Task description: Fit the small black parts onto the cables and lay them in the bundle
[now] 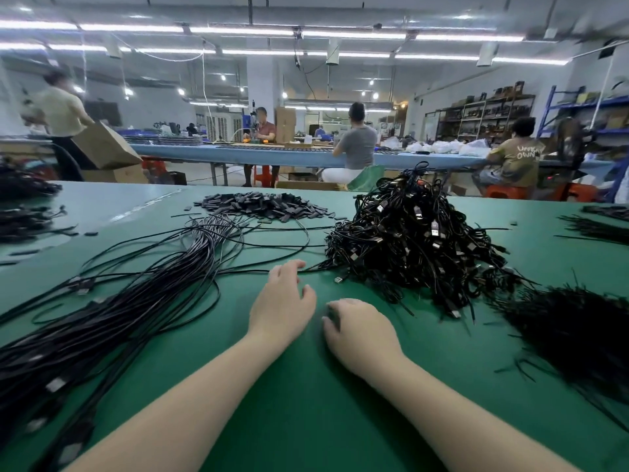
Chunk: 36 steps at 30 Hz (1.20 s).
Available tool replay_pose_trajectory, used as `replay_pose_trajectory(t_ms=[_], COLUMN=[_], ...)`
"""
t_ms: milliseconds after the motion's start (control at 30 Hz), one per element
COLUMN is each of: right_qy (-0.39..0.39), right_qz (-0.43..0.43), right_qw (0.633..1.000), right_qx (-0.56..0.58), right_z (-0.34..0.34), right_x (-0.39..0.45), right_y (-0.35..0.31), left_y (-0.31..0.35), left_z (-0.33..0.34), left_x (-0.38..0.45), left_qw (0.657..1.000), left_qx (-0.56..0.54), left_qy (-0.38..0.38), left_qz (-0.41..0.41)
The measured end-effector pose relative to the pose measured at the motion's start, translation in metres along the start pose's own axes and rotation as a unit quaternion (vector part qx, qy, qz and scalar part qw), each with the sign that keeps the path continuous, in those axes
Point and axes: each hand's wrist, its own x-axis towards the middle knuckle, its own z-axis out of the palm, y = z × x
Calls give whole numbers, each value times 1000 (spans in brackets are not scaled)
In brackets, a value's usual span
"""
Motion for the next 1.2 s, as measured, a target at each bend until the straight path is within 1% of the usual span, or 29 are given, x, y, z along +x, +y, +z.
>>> replay_pose_trajectory(t_ms=[67,133,167,200,233,267,333,367,400,433,467,500,533,567,600,667,733,800,833,867,900,967,1000,1067,1133,1167,1200], right_qy=[-1,2,3,4,6,8,11,10,8,6,4,4,3,3,2,1,3,3,2,1,1,0,-1,-1,1,1,2], right_qz=[-6,-11,-10,-8,-6,-5,-4,-5,-6,-5,-3,-1,1,1,1,1,1,3,3,4,3,3,3,1,1,1,2], right_qw=[1000,999,999,999,998,997,997,997,997,997,997,997,997,997,997,997,997,997,997,997,997,997,996,996,995,995,996], right_qx=[28,36,42,52,63,72,79,78,75,73,72,73,73,74,74,73,75,76,77,78,79,83,86,92,95,95,94], right_z=[0,1,1,1,2,1,0,0,0,0,0,-1,-1,-1,-1,-1,-1,-1,-1,-2,-2,-3,-3,-3,-4,-4,-3], right_x=[4,6,6,6,6,6,7,7,7,7,7,7,7,7,7,7,7,7,7,7,7,6,6,5,5,5,5], right_y=[5,5,5,5,6,6,6,5,5,4,4,4,4,4,4,4,4,5,5,5,6,6,6,6,6,6,6], left_y=[-9,-27,-40,-57,-77,-97,-134,-151,-164,-158,-163,-164,-171,-175,-179,-187,-180,-167,-159,-151,-145,-137,-133,-127,-121,-122,-123], left_z=[-21,-55,-77,-100,-122,-144,-180,-196,-210,-221,-230,-237,-239,-240,-240,-241,-238,-233,-230,-223,-217,-209,-208,-209,-212,-213,-218], left_x=[17,36,43,49,54,57,55,56,54,46,45,40,39,37,37,35,35,34,33,31,30,28,29,31,31,35,40], left_qw=[995,974,951,918,884,851,789,771,769,802,841,868,885,895,891,893,908,918,921,916,904,878,869,863,845,834,839], left_qx=[88,210,296,384,449,494,546,545,526,463,394,340,298,275,296,293,282,299,306,313,338,401,416,429,467,494,479], left_qy=[-30,-44,-44,-50,-68,-101,-210,-257,-287,-285,-264,-240,-221,-200,-189,-167,-143,-146,-157,-180,-199,-203,-201,-177,-161,-152,-132], left_qz=[-38,-70,-77,-86,-111,-149,-188,-207,-224,-247,-262,-271,-281,-287,-289,-297,-275,-214,-184,-174,-169,-164,-175,-200,-206,-196,-220])
